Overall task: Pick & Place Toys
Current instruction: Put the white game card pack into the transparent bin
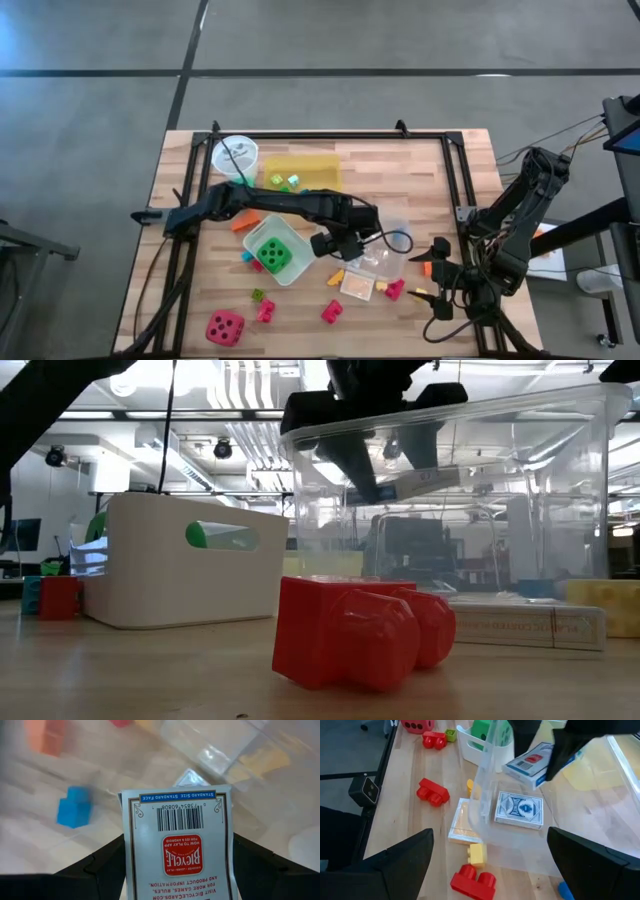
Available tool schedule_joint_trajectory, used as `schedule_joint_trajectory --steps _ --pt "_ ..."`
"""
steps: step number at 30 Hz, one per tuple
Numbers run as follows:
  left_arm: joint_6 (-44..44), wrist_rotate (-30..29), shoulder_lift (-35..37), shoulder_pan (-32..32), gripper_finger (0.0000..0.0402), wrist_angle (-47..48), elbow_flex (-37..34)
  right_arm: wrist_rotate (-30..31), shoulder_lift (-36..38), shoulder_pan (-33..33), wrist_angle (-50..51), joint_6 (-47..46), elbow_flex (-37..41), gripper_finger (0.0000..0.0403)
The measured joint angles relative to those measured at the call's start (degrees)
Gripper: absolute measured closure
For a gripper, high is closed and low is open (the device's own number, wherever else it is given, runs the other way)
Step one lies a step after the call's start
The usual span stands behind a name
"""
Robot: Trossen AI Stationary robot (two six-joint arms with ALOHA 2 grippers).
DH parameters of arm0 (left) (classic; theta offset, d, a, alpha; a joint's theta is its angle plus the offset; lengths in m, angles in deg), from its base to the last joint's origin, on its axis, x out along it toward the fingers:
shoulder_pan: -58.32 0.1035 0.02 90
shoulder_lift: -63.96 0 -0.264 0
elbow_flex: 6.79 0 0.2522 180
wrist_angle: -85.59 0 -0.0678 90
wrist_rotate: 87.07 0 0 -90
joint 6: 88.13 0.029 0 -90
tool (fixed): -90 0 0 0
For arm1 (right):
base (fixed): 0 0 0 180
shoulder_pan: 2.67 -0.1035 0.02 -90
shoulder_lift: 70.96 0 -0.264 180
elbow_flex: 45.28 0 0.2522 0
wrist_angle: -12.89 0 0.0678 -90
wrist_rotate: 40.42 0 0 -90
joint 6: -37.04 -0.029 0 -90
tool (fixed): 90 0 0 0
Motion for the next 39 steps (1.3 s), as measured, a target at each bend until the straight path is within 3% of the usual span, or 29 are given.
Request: schedule_joint_trajectory --steps 10,20,25,34,39 --pt "4.6 -3.8 0.6 0.2 0.0103 -4.4 1.0 0.1 0.0 0.0 0.0 0.0 0.0 0.0022" --pt "4.3 -1.6 0.4 0.3 0.0122 -6.8 0.4 0.4 0.0 0.0 -0.1 0.3 0.0 0.0022" --pt "4.3 -1.0 0.1 0.3 0.01 -8.5 -3.5 0.4 0.0 0.0 0.0 0.4 0.0 0.0022" --pt "5.0 -1.0 0.2 0.4 0.0119 -11.9 -9.6 0.6 0.0 0.0 -0.1 0.4 0.0 0.0022" --pt "4.6 -1.0 0.2 0.5 0.0099 -11.9 -11.9 0.6 0.0 0.0 0.0 0.5 0.0 0.0022"
